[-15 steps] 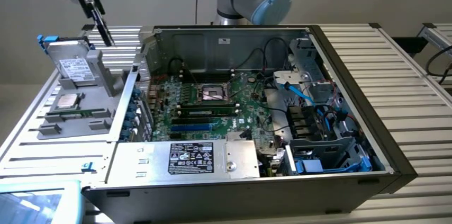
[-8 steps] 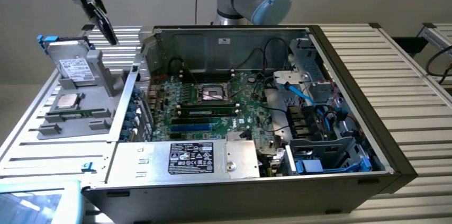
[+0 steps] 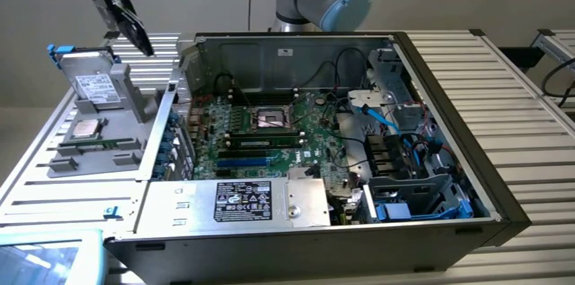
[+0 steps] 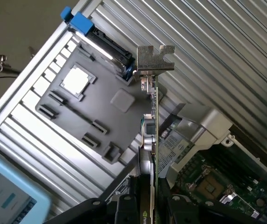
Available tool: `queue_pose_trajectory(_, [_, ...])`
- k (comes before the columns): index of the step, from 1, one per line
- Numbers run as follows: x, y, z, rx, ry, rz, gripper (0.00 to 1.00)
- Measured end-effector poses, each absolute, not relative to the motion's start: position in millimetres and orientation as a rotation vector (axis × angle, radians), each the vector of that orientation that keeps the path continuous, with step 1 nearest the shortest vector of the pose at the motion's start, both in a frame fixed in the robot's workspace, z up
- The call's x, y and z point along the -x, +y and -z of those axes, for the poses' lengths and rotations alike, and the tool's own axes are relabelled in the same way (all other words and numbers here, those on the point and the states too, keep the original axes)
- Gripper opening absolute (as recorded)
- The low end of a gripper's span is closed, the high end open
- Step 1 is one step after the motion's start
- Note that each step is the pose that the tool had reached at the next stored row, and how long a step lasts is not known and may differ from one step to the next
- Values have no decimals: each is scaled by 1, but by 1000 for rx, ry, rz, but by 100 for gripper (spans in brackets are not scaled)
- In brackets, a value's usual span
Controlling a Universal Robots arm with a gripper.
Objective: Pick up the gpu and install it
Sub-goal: 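Pick up the gpu and move the gpu toward the slot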
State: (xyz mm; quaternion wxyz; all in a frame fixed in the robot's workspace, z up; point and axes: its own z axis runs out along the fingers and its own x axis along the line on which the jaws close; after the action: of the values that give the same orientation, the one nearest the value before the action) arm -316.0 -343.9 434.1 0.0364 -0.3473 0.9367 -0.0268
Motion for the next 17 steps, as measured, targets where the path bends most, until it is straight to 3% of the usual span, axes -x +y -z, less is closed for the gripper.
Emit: queue_pose_trajectory(17, [316, -344, -431, 1435, 2750, 45, 27])
